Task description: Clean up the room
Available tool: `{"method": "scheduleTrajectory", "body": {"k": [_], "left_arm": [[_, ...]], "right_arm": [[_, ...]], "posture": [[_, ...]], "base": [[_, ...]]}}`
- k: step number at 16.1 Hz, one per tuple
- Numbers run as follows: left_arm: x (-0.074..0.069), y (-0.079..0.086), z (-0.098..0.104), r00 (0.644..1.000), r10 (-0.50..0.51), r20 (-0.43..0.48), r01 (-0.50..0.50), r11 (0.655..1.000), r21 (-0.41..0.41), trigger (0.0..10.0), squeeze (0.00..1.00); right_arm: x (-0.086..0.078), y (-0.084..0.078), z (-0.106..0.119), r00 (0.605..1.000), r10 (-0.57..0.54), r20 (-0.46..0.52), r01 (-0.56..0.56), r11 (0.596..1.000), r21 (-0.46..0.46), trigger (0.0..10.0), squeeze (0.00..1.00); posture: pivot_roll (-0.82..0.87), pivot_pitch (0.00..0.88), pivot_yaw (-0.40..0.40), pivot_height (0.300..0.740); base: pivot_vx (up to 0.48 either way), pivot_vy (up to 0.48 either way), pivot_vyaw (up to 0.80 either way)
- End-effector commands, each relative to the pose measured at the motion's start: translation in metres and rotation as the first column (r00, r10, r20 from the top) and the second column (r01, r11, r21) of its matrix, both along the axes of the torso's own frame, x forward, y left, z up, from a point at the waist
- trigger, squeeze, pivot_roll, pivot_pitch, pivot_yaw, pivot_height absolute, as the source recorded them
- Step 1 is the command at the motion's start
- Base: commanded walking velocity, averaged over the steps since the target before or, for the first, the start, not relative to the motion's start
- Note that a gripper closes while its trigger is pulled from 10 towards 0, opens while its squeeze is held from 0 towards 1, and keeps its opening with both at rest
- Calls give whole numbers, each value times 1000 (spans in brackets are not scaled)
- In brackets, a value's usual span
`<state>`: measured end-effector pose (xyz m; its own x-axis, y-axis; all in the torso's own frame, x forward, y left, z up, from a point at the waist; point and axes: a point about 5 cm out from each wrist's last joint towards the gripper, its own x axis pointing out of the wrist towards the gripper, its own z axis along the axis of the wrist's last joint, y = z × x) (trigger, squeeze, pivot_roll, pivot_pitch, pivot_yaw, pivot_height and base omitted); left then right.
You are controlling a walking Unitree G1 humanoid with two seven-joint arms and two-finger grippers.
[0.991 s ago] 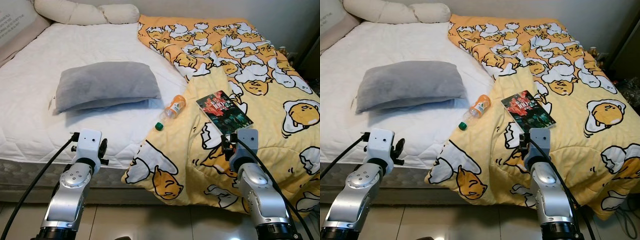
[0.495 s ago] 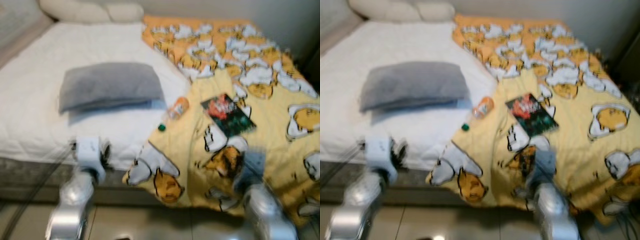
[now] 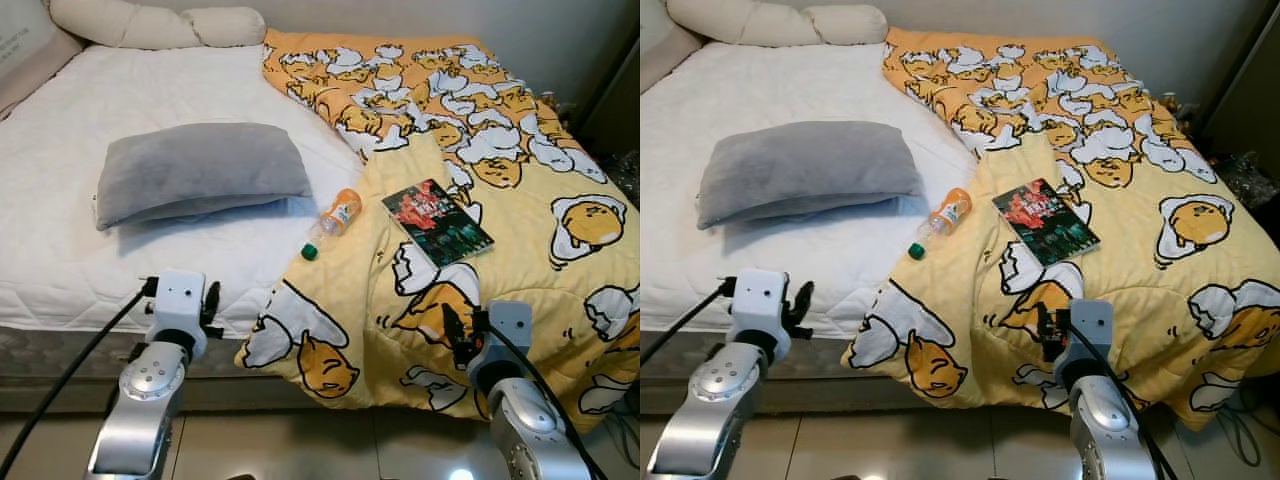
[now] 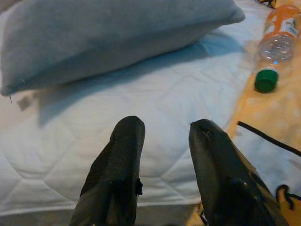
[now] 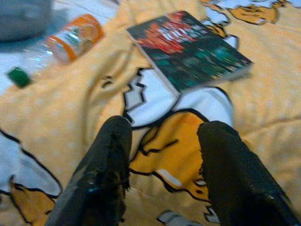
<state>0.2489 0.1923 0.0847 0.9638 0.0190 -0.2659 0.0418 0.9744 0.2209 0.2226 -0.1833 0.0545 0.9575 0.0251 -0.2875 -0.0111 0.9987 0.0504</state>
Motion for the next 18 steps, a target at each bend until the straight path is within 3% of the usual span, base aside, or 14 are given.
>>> {"method": "scheduleTrajectory", "body": {"k": [1, 3, 5, 7, 8, 9, 11, 12, 13, 14, 18], "left_arm": [[4, -2, 9, 999, -29, 44, 28, 999, 29, 10000, 0], [6, -1, 16, 997, -36, 70, 32, 998, 54, 10000, 0], [9, -2, 21, 997, -18, 79, 20, 1000, -19, 10000, 0], [9, -5, 27, 992, -29, 126, 34, 999, -33, 10000, 0], [10, -7, 28, 991, -40, 131, 43, 999, -21, 10000, 0], [10, -7, 31, 987, -34, 159, 32, 999, 16, 10000, 0], [10, -9, 29, 987, -60, 150, 60, 998, 6, 10000, 0], [9, -10, 27, 988, -70, 137, 74, 997, -24, 10000, 0], [9, -10, 26, 989, -69, 131, 74, 997, -29, 10000, 0], [9, -11, 26, 989, -70, 130, 75, 997, -28, 10000, 0], [9, -12, 26, 989, -77, 128, 81, 996, -31, 10000, 0]], "right_arm": [[0, -2, 5, 999, -8, 37, 7, 1000, 30, 10000, 1000], [0, -9, 10, 996, -81, 46, 75, 991, 109, 10000, 1000], [2, -11, 11, 995, -96, 31, 92, 989, 113, 10000, 1000], [6, -11, 16, 996, -71, 63, 71, 997, 0, 10000, 1000], [12, -11, 23, 982, -92, 162, 112, 986, -123, 10000, 1000], [18, -7, 30, 955, -123, 271, 152, 984, -91, 10000, 0], [18, -4, 28, 969, -119, 216, 128, 991, -30, 10000, 0], [17, 0, 27, 983, -67, 173, 64, 998, 23, 10000, 0], [16, 7, 29, 981, 11, 192, -28, 996, 83, 10000, 0], [15, 13, 30, 977, 75, 202, -89, 994, 61, 10000, 0], [17, 15, 30, 975, 105, 197, -114, 993, 35, 10000, 0]], "posture": [[-42, 0, -2, 740], [-43, 3, -2, 740], [-51, 12, 3, 740], [-51, 14, 4, 740], [-52, 13, 4, 740], [-54, 12, 5, 740], [-53, 11, 5, 740], [-53, 12, 5, 740], [-54, 12, 7, 740], [-55, 12, 7, 740], [-54, 12, 10, 740]], "base": [[0, 0, 0], [0, 0, 0], [0, 0, 0], [0, 0, 0], [0, 0, 0], [0, 0, 0], [0, 0, 0], [0, 0, 0], [289, 0, 0], [300, 0, 0], [323, 0, 577]]}}
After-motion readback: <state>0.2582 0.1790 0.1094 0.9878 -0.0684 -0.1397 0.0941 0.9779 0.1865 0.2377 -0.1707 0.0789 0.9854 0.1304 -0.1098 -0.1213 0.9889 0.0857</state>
